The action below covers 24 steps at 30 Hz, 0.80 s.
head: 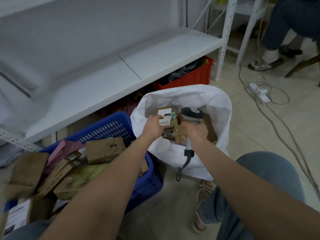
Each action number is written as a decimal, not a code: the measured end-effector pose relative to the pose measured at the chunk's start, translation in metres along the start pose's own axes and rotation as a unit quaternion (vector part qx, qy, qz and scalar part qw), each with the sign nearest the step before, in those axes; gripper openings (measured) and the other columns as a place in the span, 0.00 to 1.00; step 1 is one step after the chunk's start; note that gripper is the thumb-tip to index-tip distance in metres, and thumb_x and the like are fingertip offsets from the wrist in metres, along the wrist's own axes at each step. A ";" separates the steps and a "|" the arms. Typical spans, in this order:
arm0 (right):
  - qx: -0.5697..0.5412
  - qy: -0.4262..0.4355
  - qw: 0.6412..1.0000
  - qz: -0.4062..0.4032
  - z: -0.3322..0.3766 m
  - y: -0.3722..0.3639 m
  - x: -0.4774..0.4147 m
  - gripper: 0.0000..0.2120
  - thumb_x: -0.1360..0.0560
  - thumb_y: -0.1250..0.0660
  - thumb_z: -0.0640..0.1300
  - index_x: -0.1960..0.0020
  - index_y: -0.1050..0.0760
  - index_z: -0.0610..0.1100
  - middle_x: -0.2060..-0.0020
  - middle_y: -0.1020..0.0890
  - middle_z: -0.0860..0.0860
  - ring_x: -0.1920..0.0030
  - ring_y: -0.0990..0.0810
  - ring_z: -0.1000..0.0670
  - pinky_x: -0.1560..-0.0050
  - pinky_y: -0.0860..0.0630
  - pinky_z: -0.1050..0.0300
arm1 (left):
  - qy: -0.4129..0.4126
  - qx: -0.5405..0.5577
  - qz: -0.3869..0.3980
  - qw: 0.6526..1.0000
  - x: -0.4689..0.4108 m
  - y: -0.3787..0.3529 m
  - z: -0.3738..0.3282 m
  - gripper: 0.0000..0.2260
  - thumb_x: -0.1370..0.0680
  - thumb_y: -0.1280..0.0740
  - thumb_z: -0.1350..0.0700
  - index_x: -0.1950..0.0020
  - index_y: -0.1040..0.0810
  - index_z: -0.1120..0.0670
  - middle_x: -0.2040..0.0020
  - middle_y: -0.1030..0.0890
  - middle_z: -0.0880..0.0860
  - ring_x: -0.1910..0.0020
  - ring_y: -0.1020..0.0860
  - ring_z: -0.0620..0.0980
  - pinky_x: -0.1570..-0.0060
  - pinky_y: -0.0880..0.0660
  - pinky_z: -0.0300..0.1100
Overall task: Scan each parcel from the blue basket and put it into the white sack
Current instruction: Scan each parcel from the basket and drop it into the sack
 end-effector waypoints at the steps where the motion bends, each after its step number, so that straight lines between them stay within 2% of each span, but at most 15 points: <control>1: -0.002 0.006 1.000 0.012 0.002 -0.007 0.008 0.13 0.31 0.27 0.43 0.50 0.25 0.41 0.64 0.20 0.47 0.65 0.20 0.47 0.59 0.19 0.52 | 0.002 0.004 -0.007 1.000 0.009 0.009 0.009 0.19 0.21 0.38 0.61 0.29 0.30 0.55 0.31 0.33 0.57 0.37 0.27 0.56 0.41 0.29 0.44; 3: -0.012 0.004 0.999 0.039 0.003 -0.026 0.024 0.11 0.31 0.27 0.41 0.52 0.24 0.38 0.65 0.20 0.43 0.69 0.22 0.47 0.61 0.19 0.51 | 0.015 0.009 -0.018 1.000 0.028 0.028 0.032 0.20 0.21 0.39 0.62 0.29 0.31 0.54 0.30 0.33 0.57 0.38 0.26 0.56 0.45 0.27 0.44; 5: -0.022 0.005 0.997 0.073 0.002 -0.050 0.045 0.08 0.31 0.29 0.38 0.55 0.25 0.37 0.66 0.21 0.42 0.72 0.25 0.48 0.68 0.25 0.56 | 0.046 -0.002 -0.030 0.998 0.048 0.047 0.064 0.20 0.21 0.39 0.64 0.29 0.31 0.54 0.29 0.33 0.57 0.41 0.24 0.55 0.48 0.26 0.45; 8: -0.033 -0.006 0.989 0.141 -0.006 -0.097 0.083 0.05 0.28 0.32 0.34 0.56 0.27 0.39 0.72 0.26 0.45 0.77 0.29 0.52 0.74 0.33 0.62 | 0.091 -0.018 -0.052 0.994 0.080 0.079 0.117 0.20 0.22 0.39 0.63 0.30 0.29 0.55 0.32 0.29 0.59 0.41 0.25 0.56 0.44 0.28 0.45; 11: 0.000 -0.001 0.983 0.182 -0.018 -0.139 0.113 0.05 0.27 0.31 0.36 0.61 0.26 0.38 0.71 0.23 0.44 0.74 0.27 0.50 0.71 0.30 0.58 | 0.136 -0.024 -0.067 0.988 0.110 0.104 0.169 0.18 0.22 0.39 0.62 0.31 0.28 0.56 0.32 0.29 0.59 0.36 0.27 0.57 0.37 0.31 0.46; 15: 0.043 -0.017 0.972 0.229 -0.040 -0.191 0.139 0.03 0.27 0.30 0.38 0.57 0.23 0.38 0.68 0.20 0.44 0.72 0.25 0.50 0.69 0.27 0.57 | 0.183 0.000 -0.060 0.981 0.139 0.113 0.229 0.20 0.23 0.37 0.62 0.31 0.30 0.56 0.31 0.30 0.58 0.38 0.26 0.58 0.41 0.27 0.48; 17: 0.060 -0.033 0.966 0.249 -0.052 -0.216 0.147 0.04 0.27 0.30 0.39 0.56 0.23 0.38 0.68 0.20 0.44 0.71 0.24 0.49 0.66 0.26 0.55 | 0.201 0.017 -0.053 0.978 0.149 0.108 0.254 0.20 0.23 0.35 0.60 0.31 0.29 0.56 0.32 0.29 0.58 0.36 0.27 0.57 0.39 0.29 0.47; 19: 0.074 -0.056 0.960 0.262 -0.065 -0.238 0.152 0.05 0.26 0.30 0.39 0.56 0.23 0.37 0.70 0.21 0.45 0.71 0.24 0.49 0.67 0.26 0.55 | 0.228 0.036 -0.041 0.972 0.157 0.099 0.279 0.18 0.24 0.35 0.57 0.34 0.28 0.56 0.35 0.27 0.58 0.37 0.28 0.58 0.38 0.29 0.49; 21: 0.088 -0.080 0.955 0.270 -0.083 -0.257 0.153 0.05 0.27 0.29 0.39 0.55 0.23 0.37 0.68 0.21 0.44 0.71 0.24 0.49 0.69 0.27 0.55 | 0.286 0.047 -0.034 0.956 0.168 0.089 0.312 0.19 0.24 0.35 0.54 0.34 0.29 0.57 0.35 0.27 0.58 0.37 0.28 0.59 0.37 0.29 0.51; 24: 0.126 -0.117 0.941 0.290 -0.116 -0.282 0.151 0.13 0.29 0.27 0.41 0.47 0.24 0.36 0.60 0.20 0.43 0.63 0.21 0.46 0.64 0.22 0.52 | 0.385 0.024 -0.050 0.921 0.186 0.087 0.365 0.26 0.22 0.38 0.48 0.28 0.36 0.60 0.31 0.33 0.61 0.33 0.33 0.61 0.35 0.33 0.52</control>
Point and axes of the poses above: each hand's wrist, its own x-axis away from the middle knuckle, its own y-axis out of the back of the hand, z = x × y, the point moved 10 cm from there along -x, towards the middle knuckle
